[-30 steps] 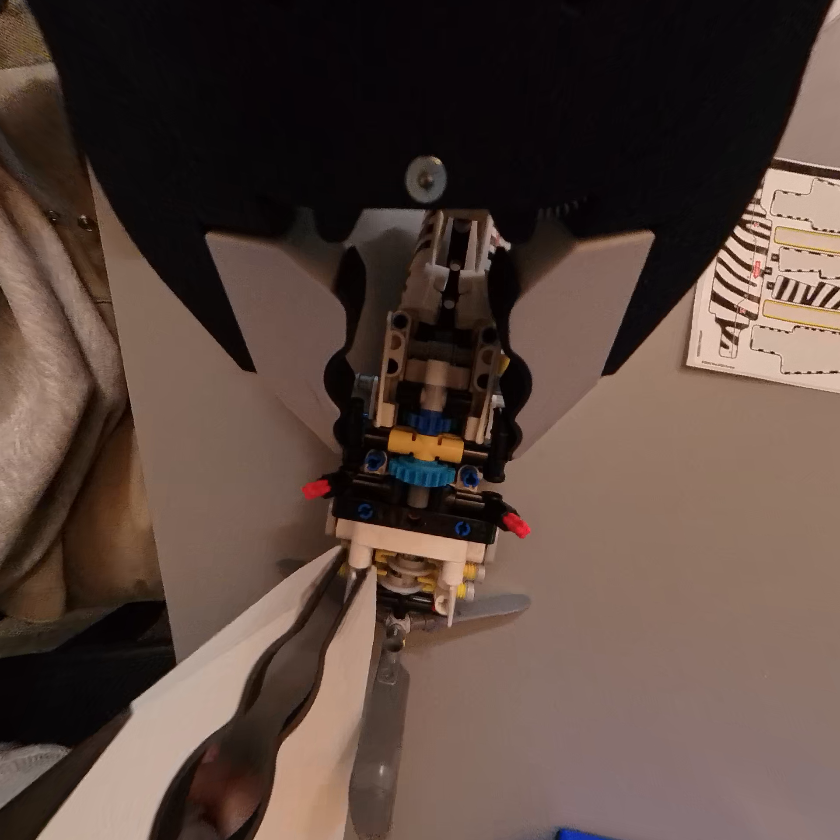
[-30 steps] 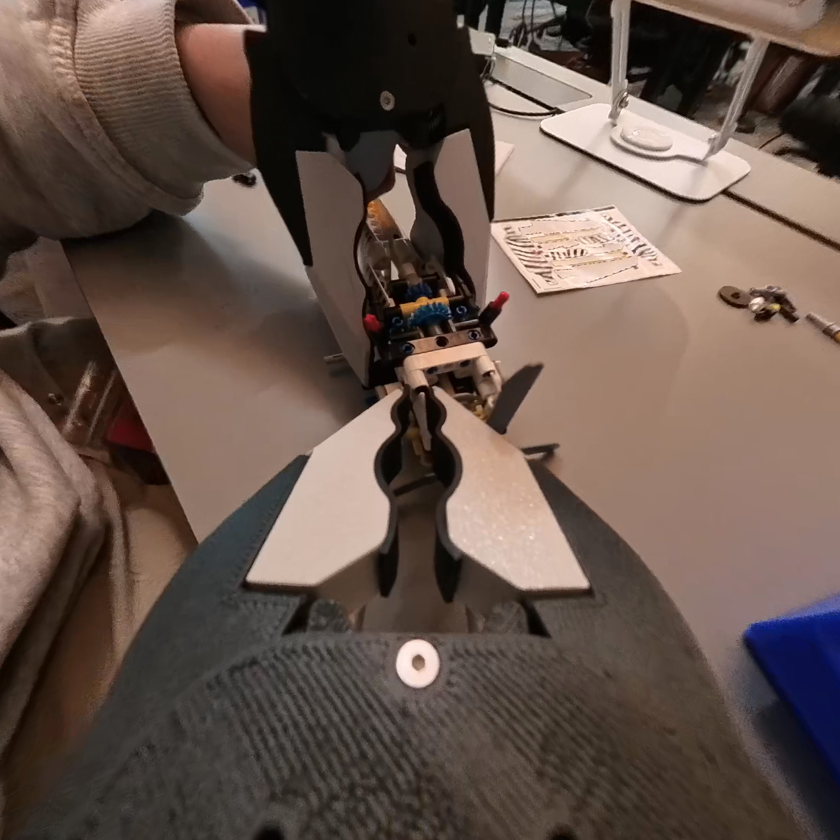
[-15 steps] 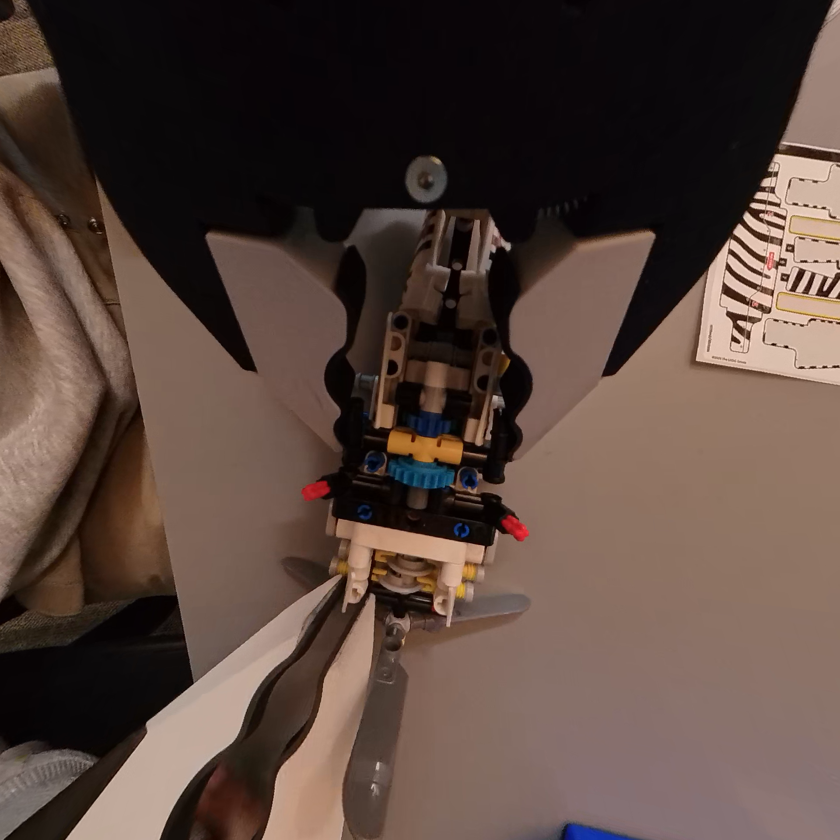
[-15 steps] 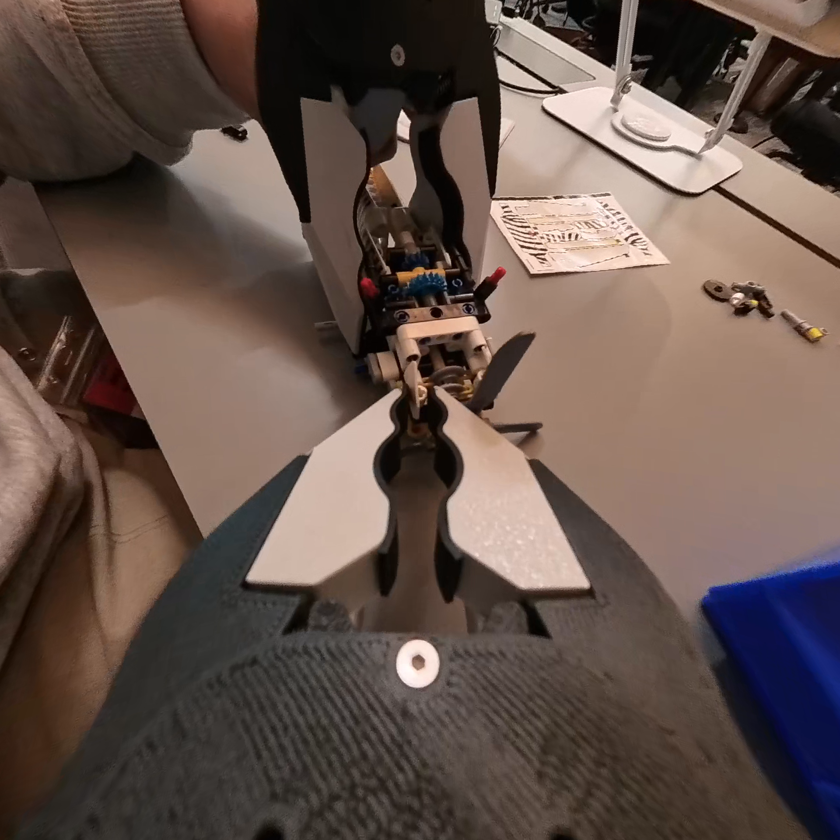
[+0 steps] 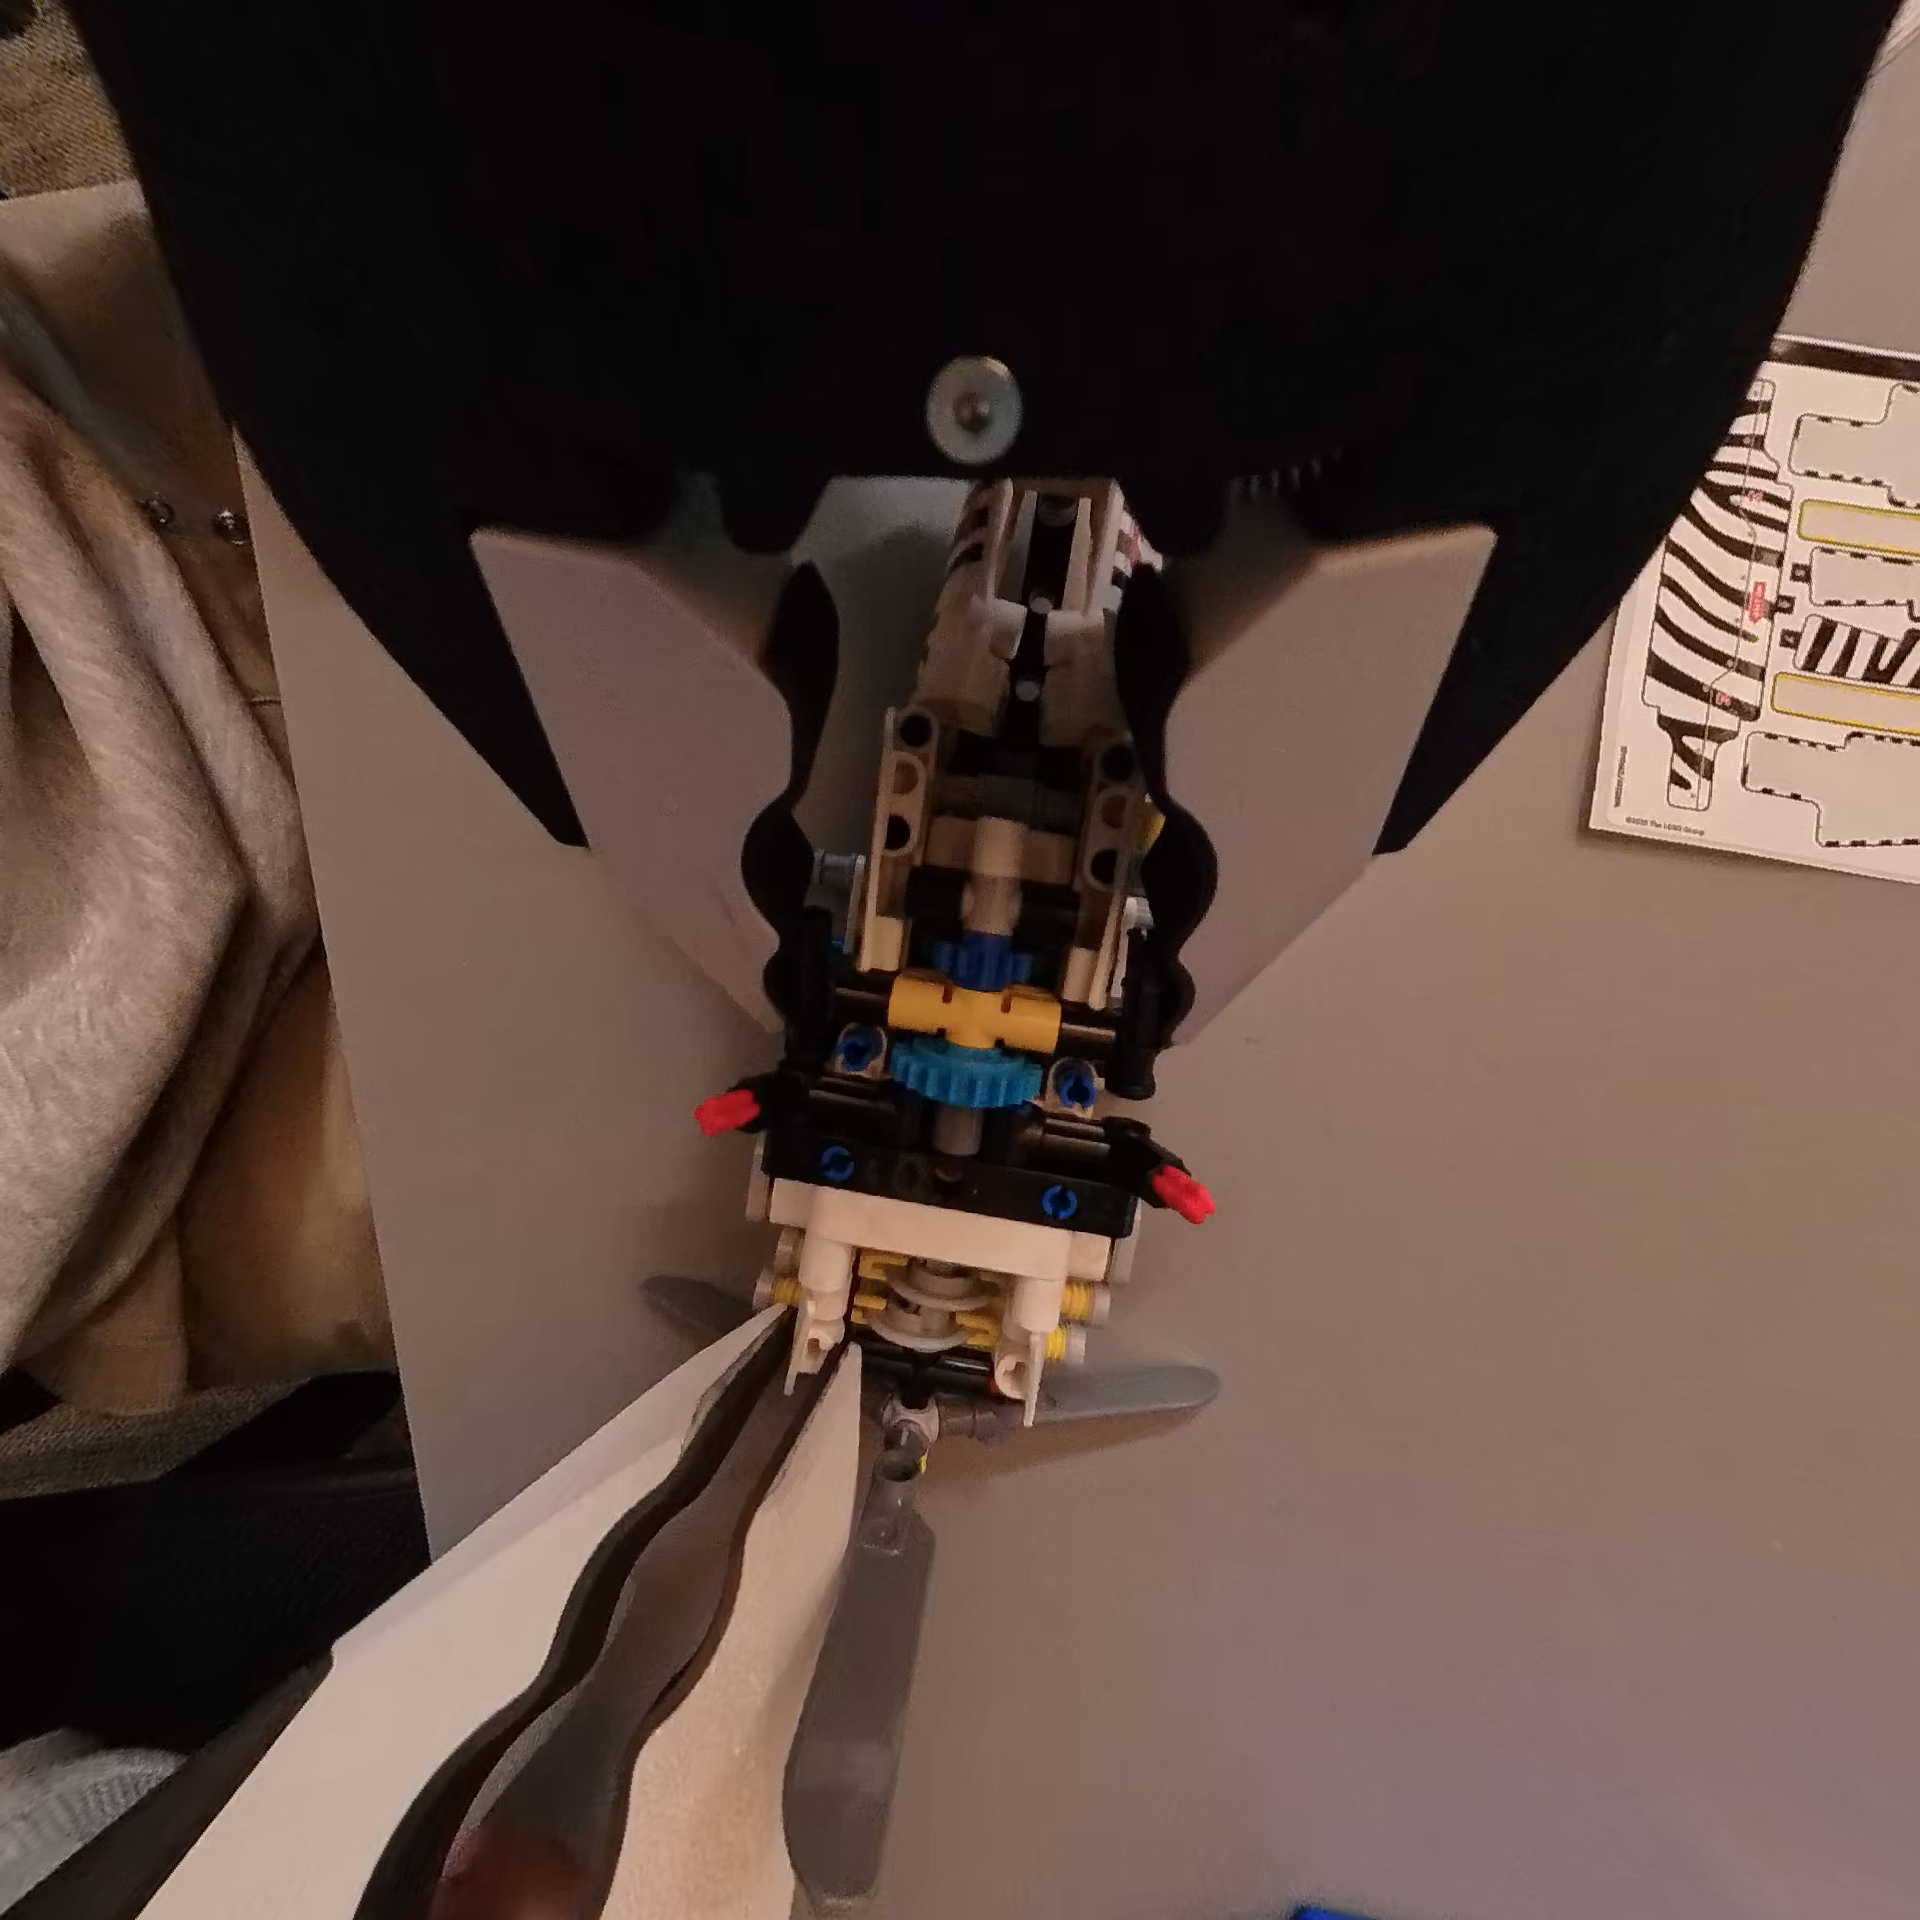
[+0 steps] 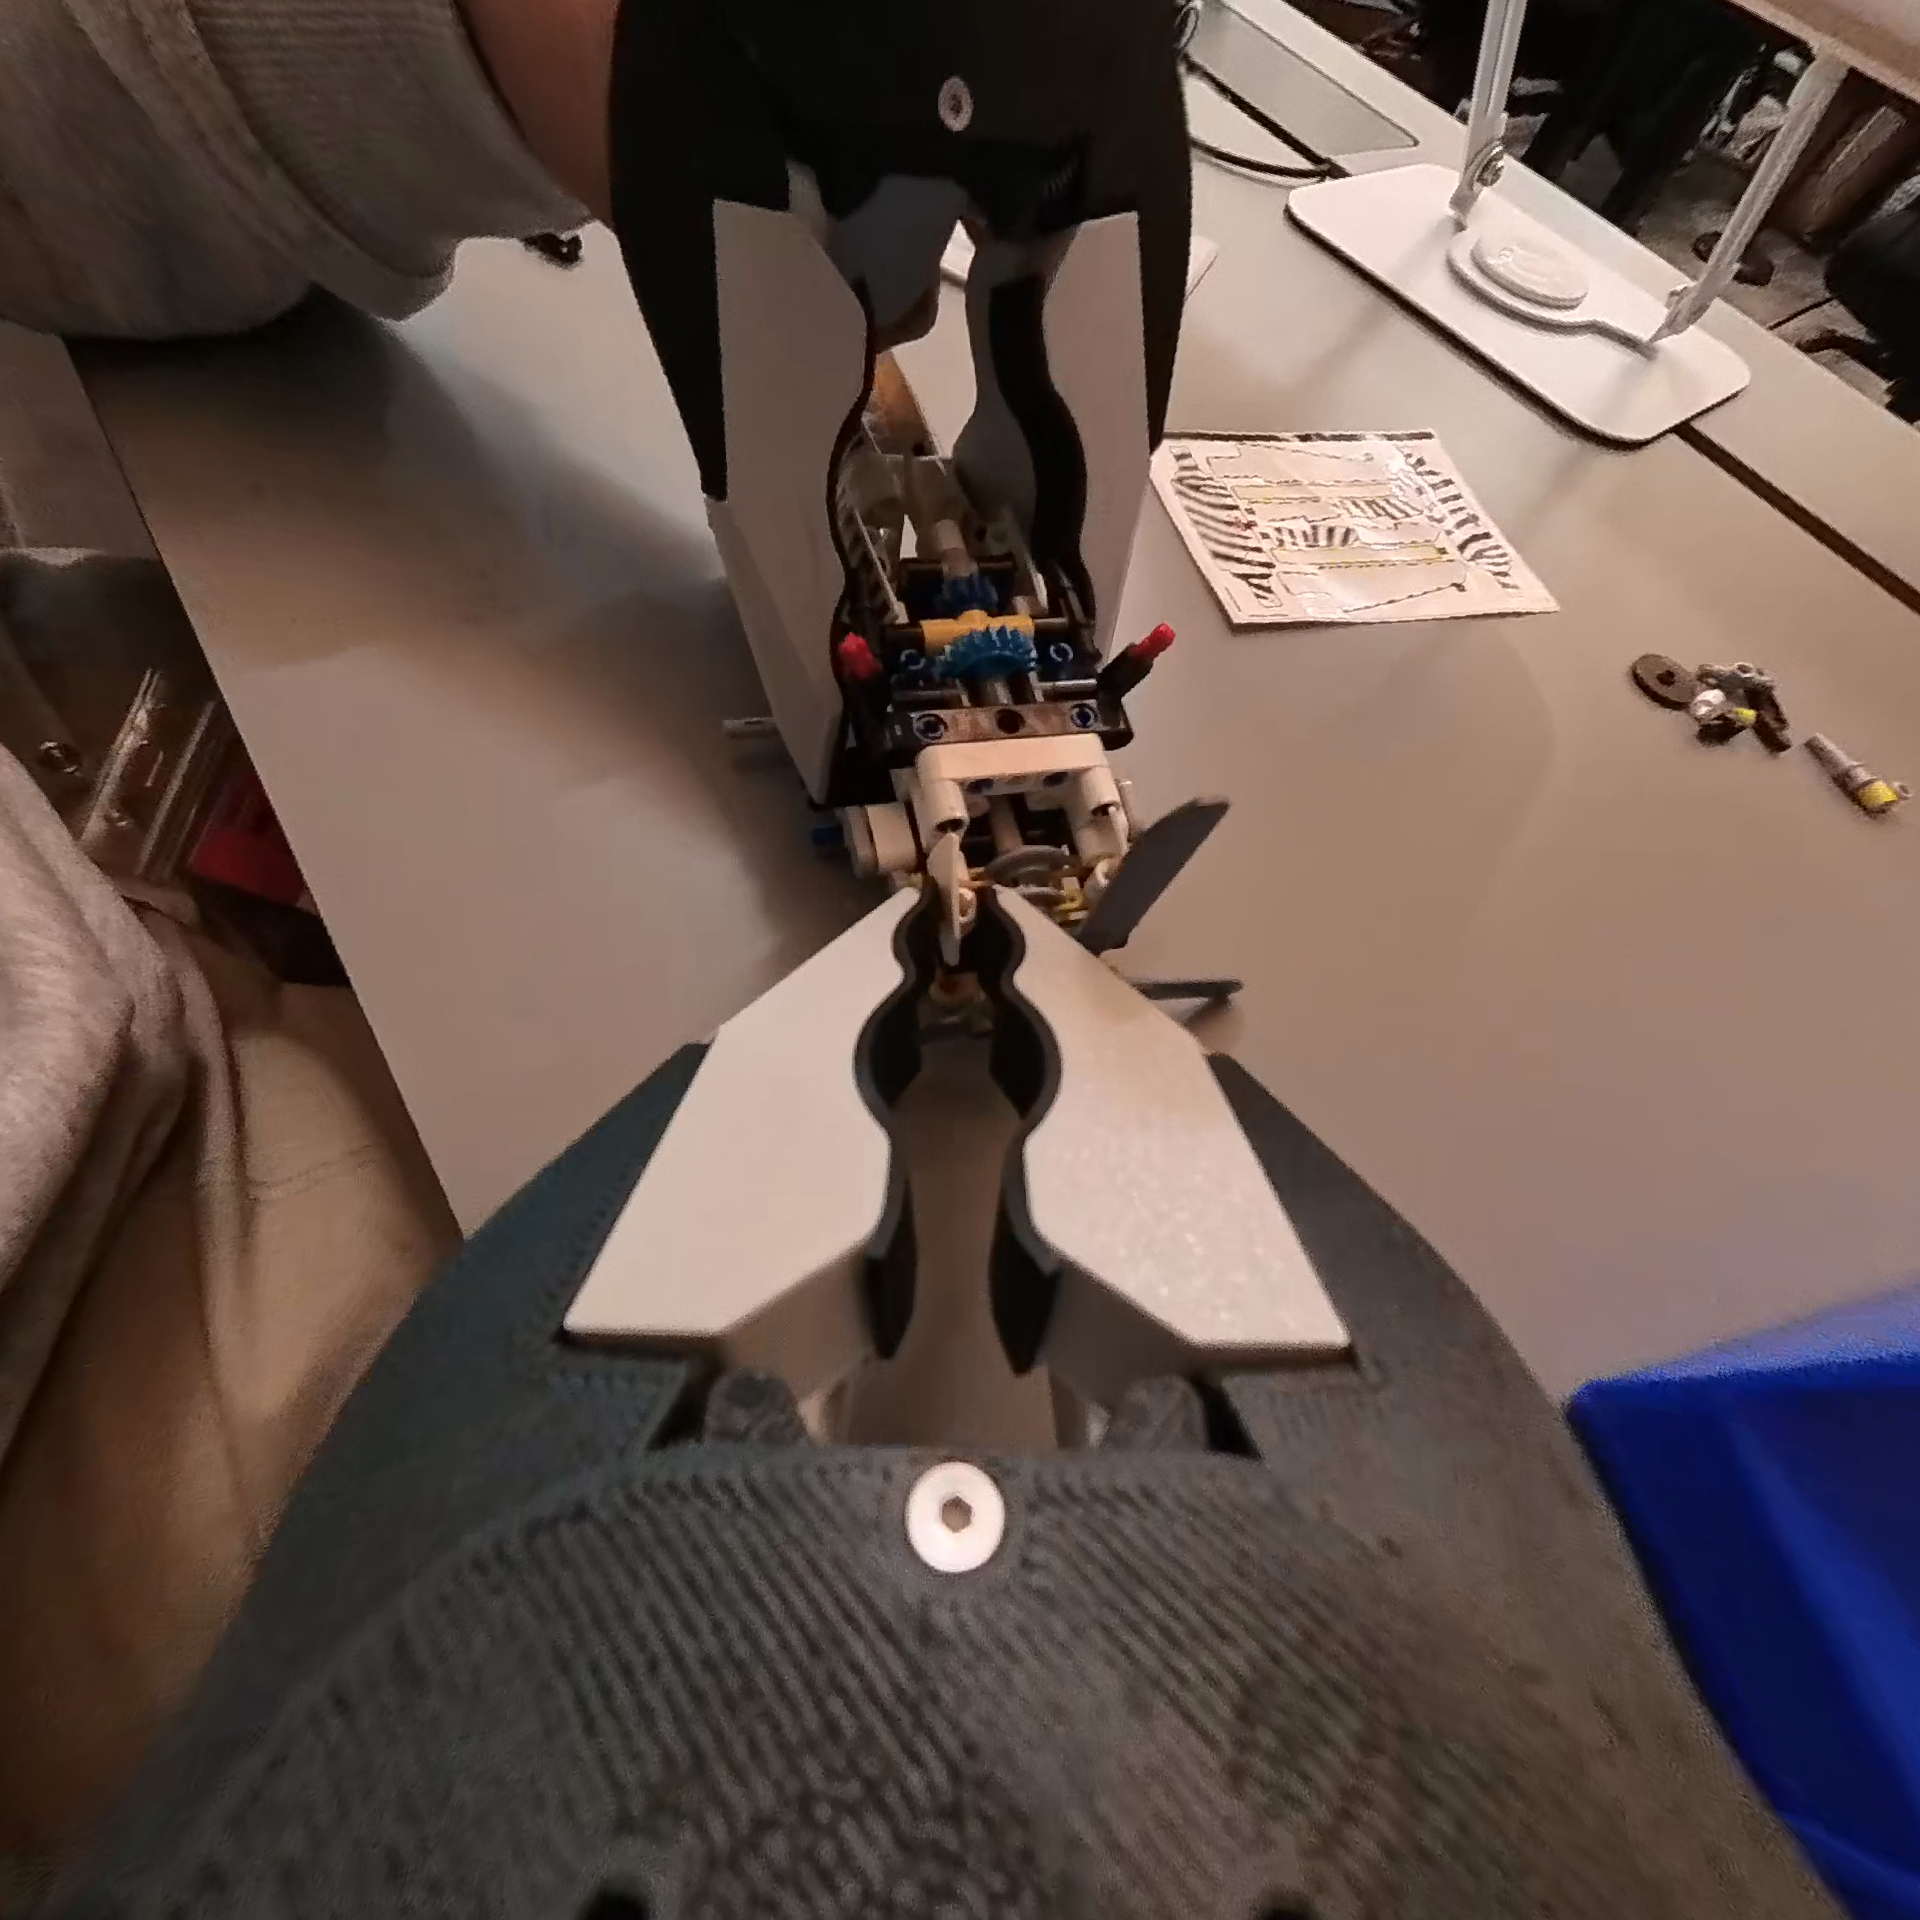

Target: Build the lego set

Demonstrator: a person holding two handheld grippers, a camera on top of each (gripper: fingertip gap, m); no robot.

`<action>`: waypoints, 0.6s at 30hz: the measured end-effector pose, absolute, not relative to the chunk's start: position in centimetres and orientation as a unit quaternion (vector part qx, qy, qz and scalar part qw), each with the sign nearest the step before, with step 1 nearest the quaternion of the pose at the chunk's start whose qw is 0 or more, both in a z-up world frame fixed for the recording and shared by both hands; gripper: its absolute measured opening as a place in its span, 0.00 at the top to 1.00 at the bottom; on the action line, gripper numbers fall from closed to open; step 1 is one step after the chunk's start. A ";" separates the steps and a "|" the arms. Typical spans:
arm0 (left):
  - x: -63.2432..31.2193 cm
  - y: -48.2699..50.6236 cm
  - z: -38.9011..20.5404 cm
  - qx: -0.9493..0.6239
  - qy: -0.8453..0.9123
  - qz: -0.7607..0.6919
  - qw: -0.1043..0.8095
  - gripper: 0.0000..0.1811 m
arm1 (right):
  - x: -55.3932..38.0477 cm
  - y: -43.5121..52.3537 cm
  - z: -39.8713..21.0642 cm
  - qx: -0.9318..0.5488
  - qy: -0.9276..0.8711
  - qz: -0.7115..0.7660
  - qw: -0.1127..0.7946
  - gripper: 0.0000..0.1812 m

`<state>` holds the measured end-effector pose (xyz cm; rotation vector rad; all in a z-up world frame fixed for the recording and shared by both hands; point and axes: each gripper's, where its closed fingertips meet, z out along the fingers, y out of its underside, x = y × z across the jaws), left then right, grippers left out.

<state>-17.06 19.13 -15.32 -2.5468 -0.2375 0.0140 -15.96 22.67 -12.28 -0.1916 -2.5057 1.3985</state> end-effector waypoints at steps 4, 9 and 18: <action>-17.1 19.1 -15.3 -0.953 -0.089 0.005 0.290 0.66 | -16.0 22.6 -12.2 -0.062 -0.865 0.483 0.124 0.98; -17.2 19.0 -15.2 -0.950 -0.092 0.002 0.298 0.66 | -16.2 22.4 -12.1 -0.046 -0.862 0.486 0.136 0.98; -17.3 18.9 -15.3 -0.952 -0.087 0.008 0.295 0.66 | -16.2 22.1 -12.3 -0.045 -0.856 0.501 0.121 0.98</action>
